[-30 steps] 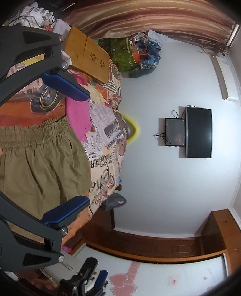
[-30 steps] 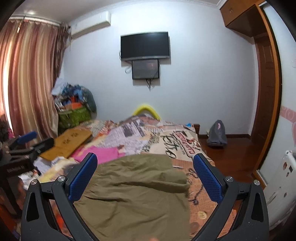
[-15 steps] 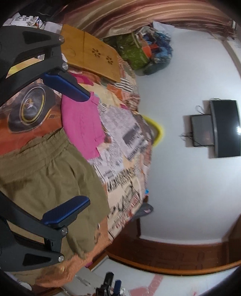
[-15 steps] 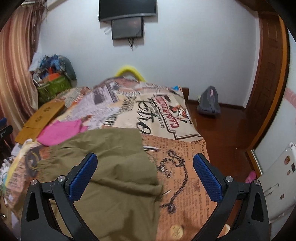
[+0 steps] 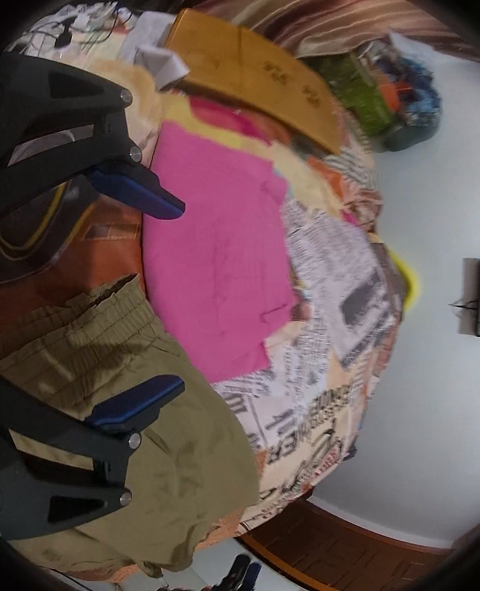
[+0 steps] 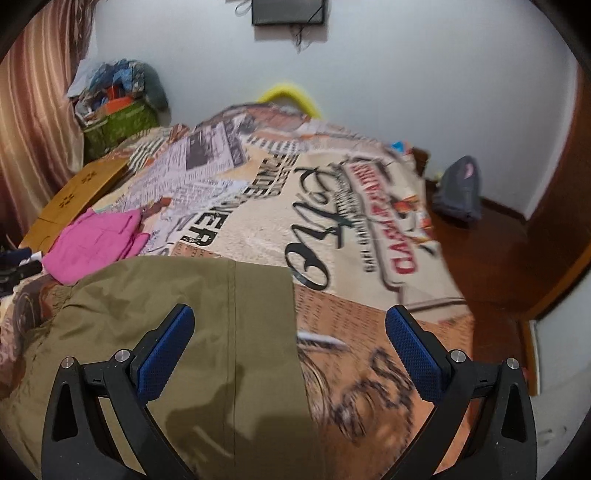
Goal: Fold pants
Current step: 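Lower the left tool to the waistband while the right tool reaches the pants leg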
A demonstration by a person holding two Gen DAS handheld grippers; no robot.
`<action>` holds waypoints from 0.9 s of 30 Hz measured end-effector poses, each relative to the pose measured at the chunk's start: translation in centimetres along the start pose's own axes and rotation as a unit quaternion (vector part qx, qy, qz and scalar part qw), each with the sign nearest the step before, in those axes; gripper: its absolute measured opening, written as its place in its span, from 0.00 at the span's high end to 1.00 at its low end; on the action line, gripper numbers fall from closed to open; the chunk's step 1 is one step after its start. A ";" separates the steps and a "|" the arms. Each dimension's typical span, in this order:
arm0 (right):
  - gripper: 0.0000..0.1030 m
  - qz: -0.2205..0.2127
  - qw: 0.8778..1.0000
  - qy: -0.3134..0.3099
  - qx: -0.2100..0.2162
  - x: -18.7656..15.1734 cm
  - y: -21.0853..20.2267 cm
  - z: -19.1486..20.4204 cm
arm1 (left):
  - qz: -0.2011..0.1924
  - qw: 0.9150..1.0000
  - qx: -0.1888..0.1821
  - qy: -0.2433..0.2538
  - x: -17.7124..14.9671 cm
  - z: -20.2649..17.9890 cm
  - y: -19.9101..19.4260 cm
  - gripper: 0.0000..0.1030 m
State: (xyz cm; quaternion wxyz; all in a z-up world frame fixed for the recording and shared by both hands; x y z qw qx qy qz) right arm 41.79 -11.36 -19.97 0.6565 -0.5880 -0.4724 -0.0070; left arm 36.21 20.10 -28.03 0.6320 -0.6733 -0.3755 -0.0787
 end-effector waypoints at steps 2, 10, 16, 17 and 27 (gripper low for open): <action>0.00 0.026 1.000 -0.006 0.004 0.2 2.3 -0.4 | 0.018 1.000 -0.002 0.004 -0.8 -0.1 1.4 0.15; 0.06 0.084 0.993 0.036 0.073 0.0 9.0 -1.6 | 0.068 0.996 0.001 0.049 -3.6 -1.3 5.2 0.15; 0.18 0.077 0.993 0.016 0.090 0.2 9.9 0.0 | 0.089 0.995 -0.039 0.005 -4.0 -0.2 5.8 0.21; 0.21 0.079 0.992 0.014 0.096 0.2 9.8 0.2 | 0.090 0.995 -0.046 0.007 -4.1 -0.3 5.8 0.24; 0.66 0.077 0.993 -0.033 0.083 1.9 10.4 1.7 | 0.090 0.996 -0.013 -0.003 -4.0 -0.5 5.2 0.41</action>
Point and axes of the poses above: each gripper's, at about its wrist camera, not at the fingertips, and y roughly the way its jaws point, z to its left, x to its top, the point moved 6 cm from there along y, roughly the way its jaws point, and after that the axes turned 11 degrees about -y, right-handed, at the moved point
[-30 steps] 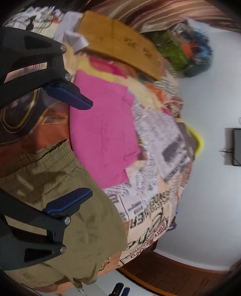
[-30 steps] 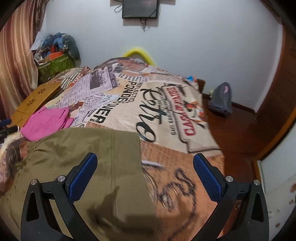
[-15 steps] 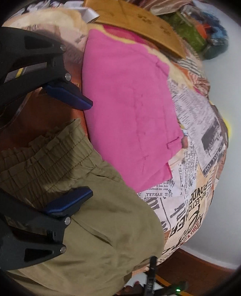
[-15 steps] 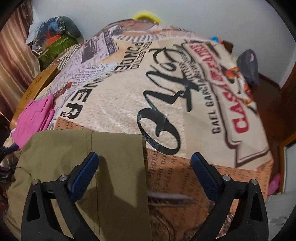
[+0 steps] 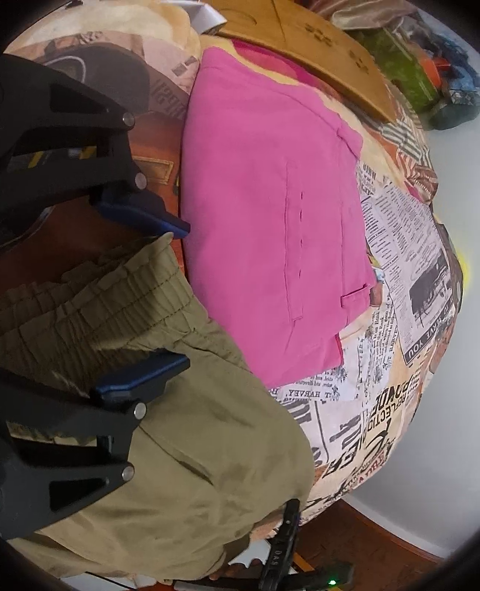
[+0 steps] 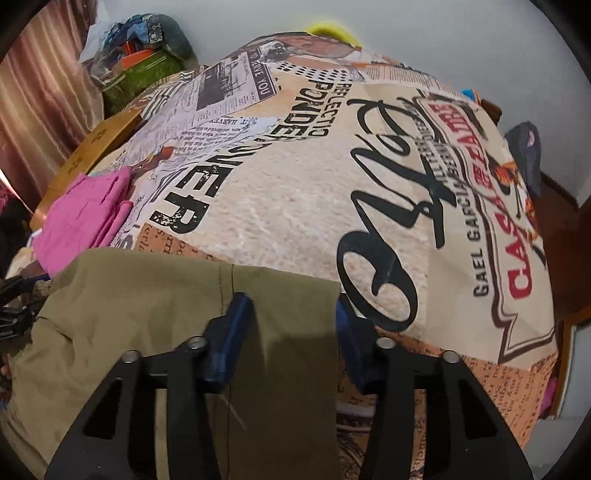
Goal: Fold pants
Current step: 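Lower the left tool to the waistband while the right tool reaches the pants leg, then close the left tool on the waistband while the right tool grips the leg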
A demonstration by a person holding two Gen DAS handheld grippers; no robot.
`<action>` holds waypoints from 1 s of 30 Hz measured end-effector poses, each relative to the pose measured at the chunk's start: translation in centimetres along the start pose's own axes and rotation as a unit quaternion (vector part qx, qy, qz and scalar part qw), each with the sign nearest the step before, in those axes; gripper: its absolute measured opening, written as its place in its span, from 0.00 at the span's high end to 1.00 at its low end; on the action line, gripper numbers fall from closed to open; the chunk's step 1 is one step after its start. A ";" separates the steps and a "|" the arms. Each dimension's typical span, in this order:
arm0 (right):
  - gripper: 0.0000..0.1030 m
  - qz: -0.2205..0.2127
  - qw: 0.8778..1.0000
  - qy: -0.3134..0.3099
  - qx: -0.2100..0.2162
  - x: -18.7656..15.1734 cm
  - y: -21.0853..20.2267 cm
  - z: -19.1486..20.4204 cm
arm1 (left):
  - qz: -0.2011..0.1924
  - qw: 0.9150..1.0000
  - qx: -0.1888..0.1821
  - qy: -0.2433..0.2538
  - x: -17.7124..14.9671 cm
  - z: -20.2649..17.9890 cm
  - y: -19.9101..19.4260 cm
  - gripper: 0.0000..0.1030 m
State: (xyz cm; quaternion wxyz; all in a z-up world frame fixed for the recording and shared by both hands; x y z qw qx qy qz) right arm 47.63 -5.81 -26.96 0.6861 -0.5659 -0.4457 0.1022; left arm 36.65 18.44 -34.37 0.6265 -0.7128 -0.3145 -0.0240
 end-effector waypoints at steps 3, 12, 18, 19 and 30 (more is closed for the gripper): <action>0.81 -0.003 1.000 -0.007 -0.022 0.2 -0.1 0.1 | 0.008 1.000 -0.002 0.003 -0.3 0.0 -0.3 0.46; 0.93 -0.042 0.999 0.016 -0.015 0.6 -2.1 0.2 | 0.016 1.000 -0.025 -0.006 -0.7 0.3 -1.2 0.61; 0.94 -0.075 0.997 0.025 -0.024 1.4 -4.9 0.0 | -0.018 1.000 -0.017 0.009 0.4 -0.7 -3.3 0.69; 0.94 -0.080 0.996 0.027 -0.024 1.5 -5.5 0.1 | -0.023 1.000 -0.019 0.009 0.7 -0.8 -3.7 0.69; 0.68 -0.049 0.998 0.017 -0.028 0.9 -5.1 -0.3 | -0.078 0.996 -0.026 0.039 3.5 -2.9 -7.3 0.71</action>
Point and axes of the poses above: each gripper's, at about its wrist camera, not at the fingertips, and y roughly the way its jaws point, z to its left, x to its top, the point moved 6 cm from there along y, roughly the way its jaws point, and after that the axes turned 11 degrees about -y, right-handed, at the moved point
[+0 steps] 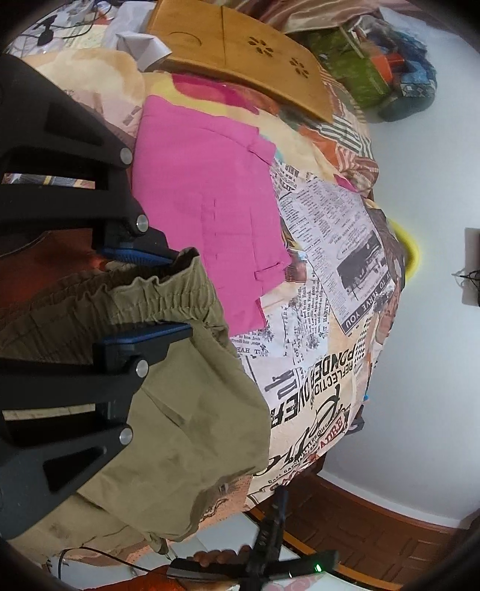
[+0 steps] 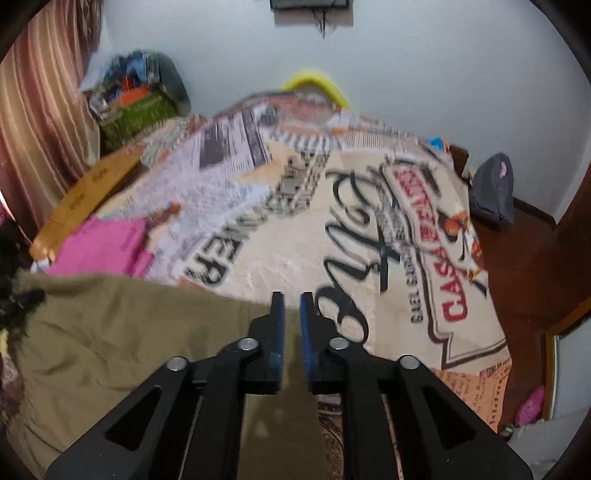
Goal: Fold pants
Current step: 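Close the left tool on the waistband while the right tool grips the leg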
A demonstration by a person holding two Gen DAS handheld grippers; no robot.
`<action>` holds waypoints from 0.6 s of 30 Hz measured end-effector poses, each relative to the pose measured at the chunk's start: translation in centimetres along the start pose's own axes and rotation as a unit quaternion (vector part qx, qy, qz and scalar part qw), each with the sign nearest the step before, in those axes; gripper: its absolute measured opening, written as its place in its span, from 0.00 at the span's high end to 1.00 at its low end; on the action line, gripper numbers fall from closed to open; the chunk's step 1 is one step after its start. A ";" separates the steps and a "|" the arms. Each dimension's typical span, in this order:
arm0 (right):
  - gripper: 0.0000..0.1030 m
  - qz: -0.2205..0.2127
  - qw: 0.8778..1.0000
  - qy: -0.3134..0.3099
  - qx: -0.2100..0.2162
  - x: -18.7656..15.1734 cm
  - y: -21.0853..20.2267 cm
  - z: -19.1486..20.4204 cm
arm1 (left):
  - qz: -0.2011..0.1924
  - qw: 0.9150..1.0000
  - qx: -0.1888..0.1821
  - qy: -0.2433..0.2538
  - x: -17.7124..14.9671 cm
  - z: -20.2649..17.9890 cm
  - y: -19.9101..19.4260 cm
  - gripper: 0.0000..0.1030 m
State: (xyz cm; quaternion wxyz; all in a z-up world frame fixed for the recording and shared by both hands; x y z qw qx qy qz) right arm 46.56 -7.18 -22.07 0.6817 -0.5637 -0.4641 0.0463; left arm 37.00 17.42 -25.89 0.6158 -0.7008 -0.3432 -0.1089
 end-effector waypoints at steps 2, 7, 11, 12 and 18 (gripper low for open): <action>0.38 0.012 1.000 0.007 0.004 -0.7 1.5 -0.2 | 0.000 1.000 0.000 0.004 0.0 0.0 0.4 0.71; 0.37 0.039 0.999 0.006 0.010 -1.6 5.4 -0.8 | 0.006 1.000 -0.004 0.006 -0.2 0.3 1.6 0.71; 0.46 0.029 0.999 0.001 0.015 -1.6 5.9 -0.2 | 0.002 1.000 -0.004 0.015 -0.2 0.3 2.1 0.71; 0.58 0.026 0.999 -0.001 0.018 -1.4 5.8 0.0 | 0.001 1.000 -0.005 0.016 -0.3 0.3 2.1 0.71; 0.89 0.024 1.000 -0.003 0.003 -0.9 5.5 0.6 | 0.000 1.000 0.002 0.018 -0.5 0.4 2.6 0.70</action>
Point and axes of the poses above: each gripper's, at about its wrist camera, not at the fingertips, and y roughly the way its jaws point, z to its left, x to its top, the point moved 6 cm from there along y, roughly the way its jaws point, and after that the axes turned 11 degrees about -y, right-handed, at the moved point
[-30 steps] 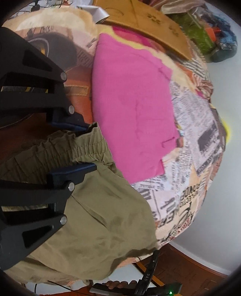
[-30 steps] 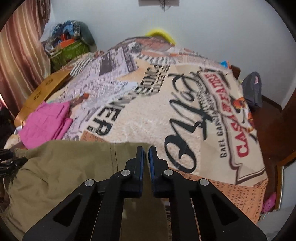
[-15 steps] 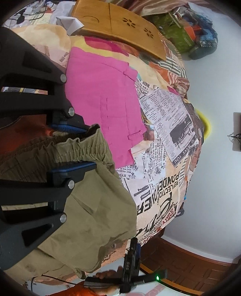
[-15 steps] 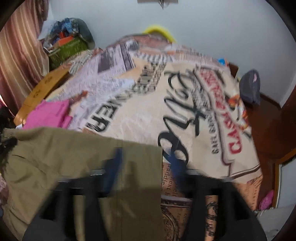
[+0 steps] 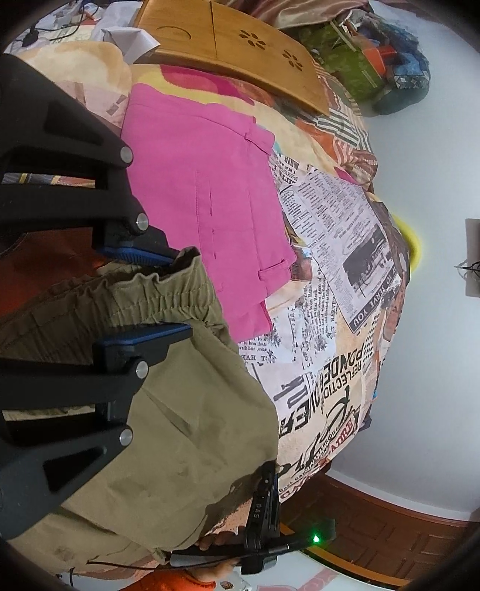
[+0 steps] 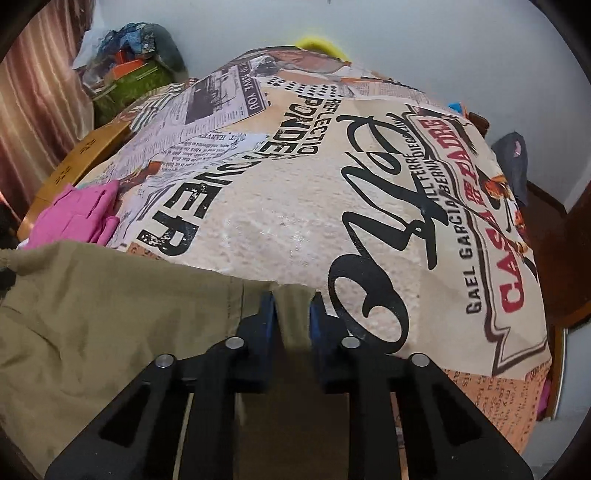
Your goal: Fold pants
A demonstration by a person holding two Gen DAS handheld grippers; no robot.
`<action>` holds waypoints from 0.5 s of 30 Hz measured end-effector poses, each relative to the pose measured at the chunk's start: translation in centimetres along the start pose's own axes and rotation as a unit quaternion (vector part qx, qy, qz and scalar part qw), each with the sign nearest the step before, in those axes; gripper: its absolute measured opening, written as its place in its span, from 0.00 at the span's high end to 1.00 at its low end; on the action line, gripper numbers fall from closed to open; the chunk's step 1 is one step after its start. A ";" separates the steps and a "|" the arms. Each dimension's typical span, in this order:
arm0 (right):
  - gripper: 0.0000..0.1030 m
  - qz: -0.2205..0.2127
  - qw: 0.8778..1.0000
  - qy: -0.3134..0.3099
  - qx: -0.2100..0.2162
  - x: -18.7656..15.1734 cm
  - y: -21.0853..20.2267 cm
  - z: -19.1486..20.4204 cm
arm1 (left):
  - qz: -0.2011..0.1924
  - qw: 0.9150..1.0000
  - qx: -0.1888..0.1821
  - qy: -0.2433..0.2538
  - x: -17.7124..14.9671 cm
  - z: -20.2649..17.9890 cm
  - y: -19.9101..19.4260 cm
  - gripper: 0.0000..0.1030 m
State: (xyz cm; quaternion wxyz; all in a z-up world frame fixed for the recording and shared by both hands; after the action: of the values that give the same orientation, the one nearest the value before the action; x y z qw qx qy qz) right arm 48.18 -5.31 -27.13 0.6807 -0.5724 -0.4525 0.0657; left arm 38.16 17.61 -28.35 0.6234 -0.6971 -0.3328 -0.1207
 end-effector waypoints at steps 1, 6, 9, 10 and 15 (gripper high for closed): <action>0.90 -0.003 1.000 -0.003 -0.008 0.0 -0.3 0.0 | 0.001 1.000 0.000 0.000 0.0 0.1 0.1 0.70; 0.91 -0.019 0.999 0.031 0.008 0.3 -2.2 -0.7 | -0.005 1.000 -0.002 0.007 0.6 -0.4 -0.4 0.70; 0.91 -0.038 0.999 0.037 0.007 1.3 -4.4 -1.1 | -0.029 1.000 -0.002 0.005 1.9 -0.9 -1.9 0.85; 0.91 -0.049 0.998 0.035 -0.005 1.9 -5.6 -1.2 | -0.029 1.000 -0.008 0.003 2.4 -1.1 -2.2 0.86; 0.91 -0.086 0.996 0.036 -0.012 3.7 -9.8 -1.4 | -0.021 0.999 -0.029 -0.007 4.2 -2.0 -3.0 0.92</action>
State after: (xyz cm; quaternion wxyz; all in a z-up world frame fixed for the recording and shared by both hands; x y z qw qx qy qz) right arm 47.10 -7.33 -16.86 0.6926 -0.5417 -0.4760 -0.0190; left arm 40.00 17.01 -23.17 0.5979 -0.7087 -0.3480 -0.1382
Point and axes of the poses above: each gripper's, at about its wrist camera, not at the fingertips, and y roughly the way its jaws point, z to its left, x to its top, the point moved 6 cm from there along y, roughly the way its jaws point, and after that the axes turned 11 degrees about -y, right-handed, at the moved point
